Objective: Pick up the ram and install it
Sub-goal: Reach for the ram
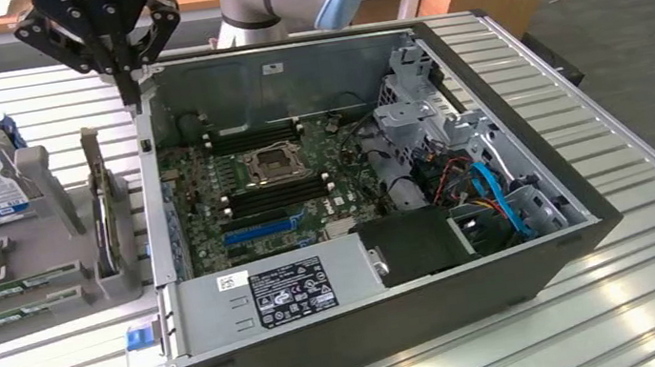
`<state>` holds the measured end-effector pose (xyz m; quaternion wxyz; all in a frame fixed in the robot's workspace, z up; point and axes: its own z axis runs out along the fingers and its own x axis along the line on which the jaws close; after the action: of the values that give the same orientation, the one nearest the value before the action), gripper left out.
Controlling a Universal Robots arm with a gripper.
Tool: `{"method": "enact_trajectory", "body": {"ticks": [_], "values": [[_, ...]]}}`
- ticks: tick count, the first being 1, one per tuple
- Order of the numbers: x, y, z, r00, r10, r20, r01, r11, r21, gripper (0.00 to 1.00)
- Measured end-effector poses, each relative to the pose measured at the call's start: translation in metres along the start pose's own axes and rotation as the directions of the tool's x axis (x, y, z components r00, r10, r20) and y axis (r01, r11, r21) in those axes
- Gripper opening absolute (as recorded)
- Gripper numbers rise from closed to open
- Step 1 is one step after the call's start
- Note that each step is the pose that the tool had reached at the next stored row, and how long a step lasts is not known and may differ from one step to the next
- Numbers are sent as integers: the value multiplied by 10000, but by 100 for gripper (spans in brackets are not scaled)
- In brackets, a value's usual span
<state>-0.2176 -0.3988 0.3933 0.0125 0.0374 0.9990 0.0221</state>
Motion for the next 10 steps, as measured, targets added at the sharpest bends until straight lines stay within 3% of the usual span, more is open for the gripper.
{"method": "enact_trajectory", "body": {"ticks": [10], "values": [[249,-19,-7,10000,-1,0,1,10000,1,10]]}}
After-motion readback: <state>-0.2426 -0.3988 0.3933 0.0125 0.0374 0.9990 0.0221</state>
